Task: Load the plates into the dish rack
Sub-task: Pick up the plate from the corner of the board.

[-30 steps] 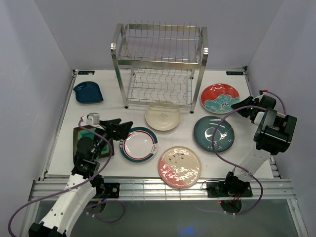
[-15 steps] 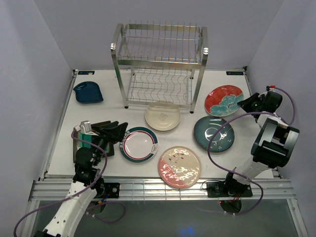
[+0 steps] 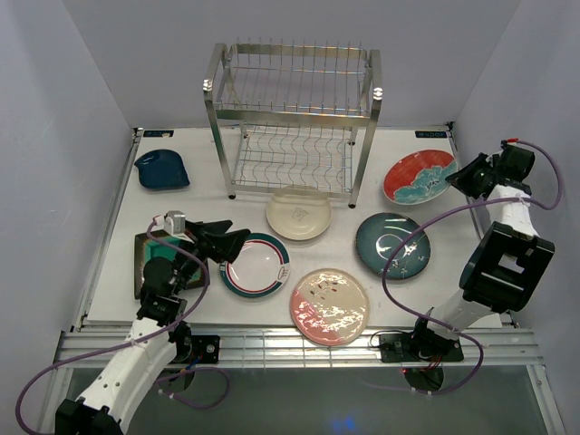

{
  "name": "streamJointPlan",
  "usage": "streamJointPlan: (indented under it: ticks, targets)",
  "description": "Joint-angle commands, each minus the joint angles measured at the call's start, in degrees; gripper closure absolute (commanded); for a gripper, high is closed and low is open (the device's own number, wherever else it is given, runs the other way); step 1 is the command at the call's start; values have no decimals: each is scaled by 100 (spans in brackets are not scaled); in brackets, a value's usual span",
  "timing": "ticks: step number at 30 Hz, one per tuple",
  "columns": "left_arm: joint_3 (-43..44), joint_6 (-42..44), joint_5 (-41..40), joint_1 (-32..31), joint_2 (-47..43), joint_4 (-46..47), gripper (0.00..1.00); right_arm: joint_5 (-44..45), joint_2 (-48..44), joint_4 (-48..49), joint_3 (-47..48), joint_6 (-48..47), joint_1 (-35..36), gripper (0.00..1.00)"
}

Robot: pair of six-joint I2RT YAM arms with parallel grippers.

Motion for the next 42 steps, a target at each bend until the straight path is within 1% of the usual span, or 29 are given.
streamJointPlan:
  ticks: [1, 4, 6, 7, 8, 9, 11, 12, 14, 18, 19, 21, 22, 24, 25, 26, 28, 29, 30, 31, 32, 33, 34, 36, 37, 41, 42]
  targets:
    - [118, 194, 341, -59, -63, 711, 2, -434, -500, -80, 944, 172, -12, 92]
    - [205, 159, 481, -68, 129, 1107, 2, -495, -394, -599, 1384, 164, -12, 92]
    - [363, 159, 840, -94, 551, 1380, 3, -548, -307, -985, 1824, 216, -12, 92]
    - [494, 185, 1033, -111, 717, 1494, 7, -583, -280, -1117, 1956, 242, -12, 92]
    - [765, 211, 1157, -146, 998, 1495, 8, -609, -254, -1267, 2096, 277, -12, 92]
    - [890, 360, 1280, -208, 1114, 1495, 8, -671, -192, -1625, 2393, 313, -12, 92]
    - [1179, 571, 1211, -506, 1403, 1478, 9, -671, -157, -2031, 2685, 322, -12, 92]
    - [1251, 833, 1072, -611, 1483, 1478, 9, -636, -157, -2381, 2930, 304, -12, 92]
    - [1426, 1107, 852, -954, 1676, 1434, 8, -531, -218, -2638, 3081, 243, -12, 92]
    - [1970, 1783, 447, -1534, 2369, 1373, 6, -329, -604, -2920, 2881, 234, -21, 92]
    - [2068, 2081, 229, -1796, 2493, 1320, 6, -363, -666, -2999, 2810, 225, -21, 92]
    - [2348, 2346, 8, -2053, 2757, 1276, 6, -469, -858, -3026, 2661, 199, -21, 92]
    - [2446, 2487, -185, -2315, 3037, 1223, 6, -460, -929, -3008, 2512, 190, -30, 92]
    - [2657, 2908, -388, -2598, 3328, 1162, 5, -382, -1131, -3000, 2362, 207, -30, 92]
    - [2858, 3075, -467, -2886, 3625, 1118, 5, -338, -1211, -2973, 2187, 207, -38, 92]
    - [2956, 3390, -668, -3019, 3768, 1100, 4, -363, -1281, -2938, 2107, 181, -39, 92]
    - [3219, 3691, -836, -3370, 4049, 1091, 3, -381, -1431, -3025, 2054, 50, -39, 92]
    - [3299, 3762, -950, -3451, 4303, 1082, 2, -320, -1475, -3200, 2115, -107, -39, 92]
    - [3386, 4093, -1003, -3521, 4418, 1082, 2, -302, -1492, -3280, 2141, -179, -39, 92]
    - [3561, 4201, -1047, -3661, 4541, 1082, 2, -311, -1510, -3359, 2168, -275, -39, 92]
    - [3641, 4315, -1074, -3732, 4743, 1082, 2, -398, -1519, -3464, 2211, -363, -39, 92]
    - [3721, 4612, -1126, -3811, 4840, 1082, 2, -477, -1510, -3692, 2238, -529, -39, 92]
    - [3800, 4789, -1171, -4012, 4946, 1074, 2, -548, -1493, -3816, 2256, -618, -39, 92]
    - [4054, 5184, -1346, -4215, 5252, 1074, 2, -749, -1414, -4166, 2326, -828, -39, 92]
    - [4151, 5552, -1399, -4399, 5359, 1047, 2, -785, -1387, -4238, 2335, -882, -39, 92]
    - [4687, 6195, -1487, -4655, 5816, 880, 2, -960, -1387, -4344, 2151, -1049, -39, 92]
    - [4766, 6371, -1679, -4795, 6017, 837, 2, -996, -1387, -4362, 2046, -1075, -39, 92]
